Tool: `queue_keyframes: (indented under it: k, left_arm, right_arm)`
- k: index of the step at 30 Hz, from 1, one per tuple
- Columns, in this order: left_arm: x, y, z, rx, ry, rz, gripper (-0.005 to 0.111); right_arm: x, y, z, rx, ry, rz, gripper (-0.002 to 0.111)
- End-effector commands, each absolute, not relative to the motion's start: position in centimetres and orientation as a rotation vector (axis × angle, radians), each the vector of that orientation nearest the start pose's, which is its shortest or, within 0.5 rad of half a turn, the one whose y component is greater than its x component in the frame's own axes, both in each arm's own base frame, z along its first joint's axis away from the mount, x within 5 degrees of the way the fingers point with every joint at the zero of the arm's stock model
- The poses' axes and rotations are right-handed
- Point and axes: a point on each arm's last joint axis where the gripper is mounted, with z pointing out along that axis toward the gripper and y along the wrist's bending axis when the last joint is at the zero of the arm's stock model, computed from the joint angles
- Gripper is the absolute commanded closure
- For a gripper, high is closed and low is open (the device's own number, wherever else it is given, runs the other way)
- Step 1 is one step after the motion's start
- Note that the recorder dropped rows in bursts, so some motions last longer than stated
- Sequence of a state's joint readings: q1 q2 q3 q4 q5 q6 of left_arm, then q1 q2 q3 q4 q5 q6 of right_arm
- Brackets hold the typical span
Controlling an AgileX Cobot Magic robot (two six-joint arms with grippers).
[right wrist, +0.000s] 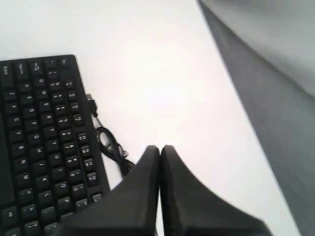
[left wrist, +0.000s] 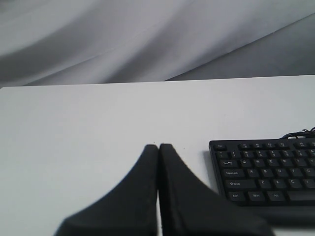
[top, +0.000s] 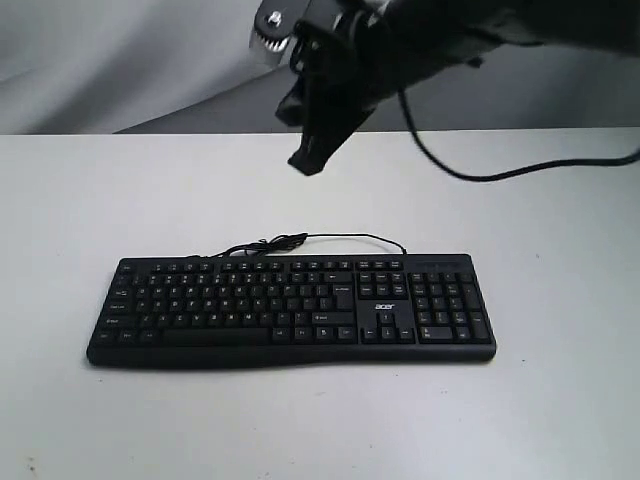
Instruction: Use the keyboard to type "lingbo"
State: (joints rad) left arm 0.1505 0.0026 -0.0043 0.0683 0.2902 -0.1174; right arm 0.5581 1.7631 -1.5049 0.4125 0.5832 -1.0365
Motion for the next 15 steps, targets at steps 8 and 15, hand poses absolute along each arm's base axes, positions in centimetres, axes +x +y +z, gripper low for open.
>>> queue_keyframes:
  k: [8, 15]
  left_arm:
    - [5.4, 1.0, 18.7, -0.203, 1.758, 0.079, 0.106]
    - [5.4, 1.0, 18.7, -0.203, 1.758, 0.079, 0.106]
  right_arm:
    - [22.3, 14.9, 41.2, -0.845, 1.479, 0.194, 0.108]
    - [16.3, 10.3, 40.5, -0.622, 1.404, 0.243, 0.108]
